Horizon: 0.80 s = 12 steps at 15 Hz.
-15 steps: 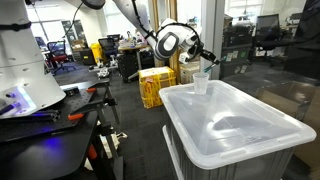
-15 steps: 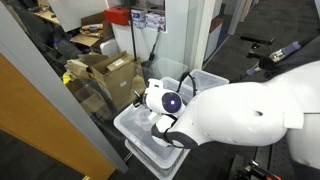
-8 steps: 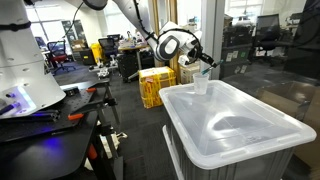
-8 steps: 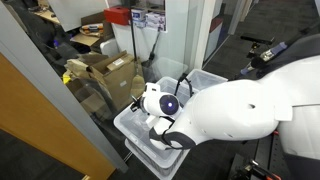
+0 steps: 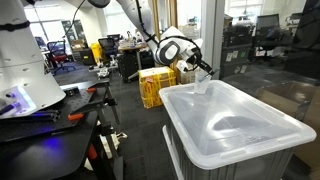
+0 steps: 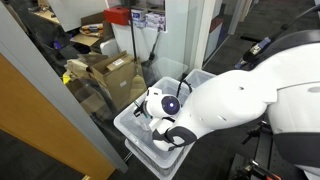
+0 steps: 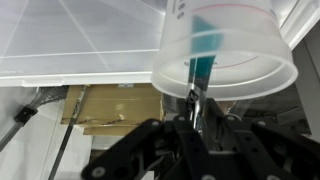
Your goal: Put the marker in the cup
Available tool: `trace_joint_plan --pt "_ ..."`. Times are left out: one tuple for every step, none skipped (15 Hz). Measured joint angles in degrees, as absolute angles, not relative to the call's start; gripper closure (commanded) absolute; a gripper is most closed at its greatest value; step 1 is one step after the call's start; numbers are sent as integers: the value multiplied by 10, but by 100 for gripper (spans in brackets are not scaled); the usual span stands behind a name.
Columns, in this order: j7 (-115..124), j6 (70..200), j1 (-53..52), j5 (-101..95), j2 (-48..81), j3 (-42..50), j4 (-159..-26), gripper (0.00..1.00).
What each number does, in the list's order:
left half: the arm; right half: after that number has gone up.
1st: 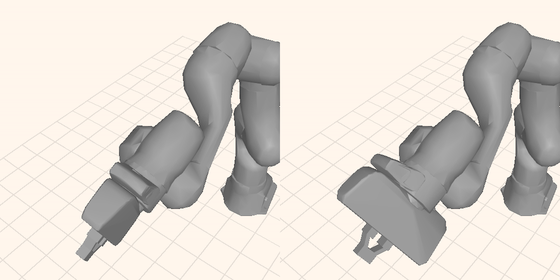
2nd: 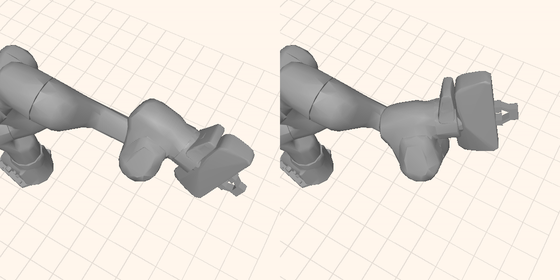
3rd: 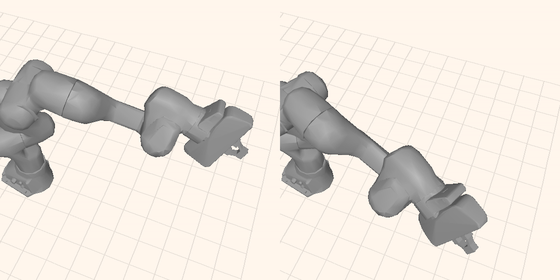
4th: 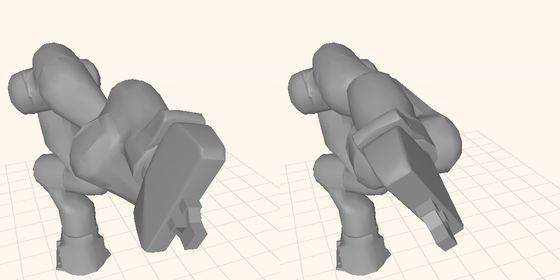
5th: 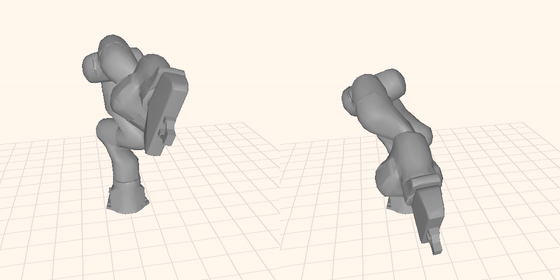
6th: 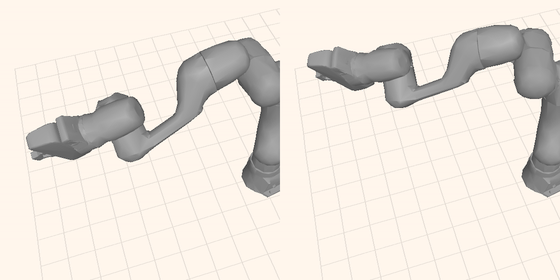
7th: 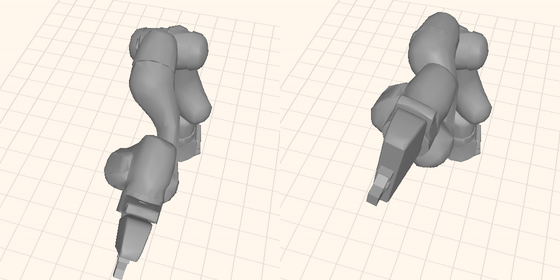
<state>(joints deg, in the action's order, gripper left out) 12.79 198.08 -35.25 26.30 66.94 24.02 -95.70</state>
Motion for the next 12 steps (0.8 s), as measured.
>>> trace_joint_plan --pt "124 1981 -344 256 667 231 -956 35" --pt "121 1981 -337 250 665 225 -956 27" --pt "115 1981 -332 249 663 221 -955 18" --pt "112 1981 -330 249 660 219 -955 12" --pt "108 1981 -328 249 658 218 -955 5" --pt "105 1981 -327 249 655 218 -955 0" --pt "104 1981 -327 249 651 218 -955 0" --pt "103 1981 -327 249 647 218 -955 0" --pt "103 1981 -327 249 642 218 -956 0" --pt "103 1981 -327 249 637 218 -956 0" --pt "103 1981 -328 249 631 218 -957 0" --pt "103 1981 -328 250 624 219 -959 0"
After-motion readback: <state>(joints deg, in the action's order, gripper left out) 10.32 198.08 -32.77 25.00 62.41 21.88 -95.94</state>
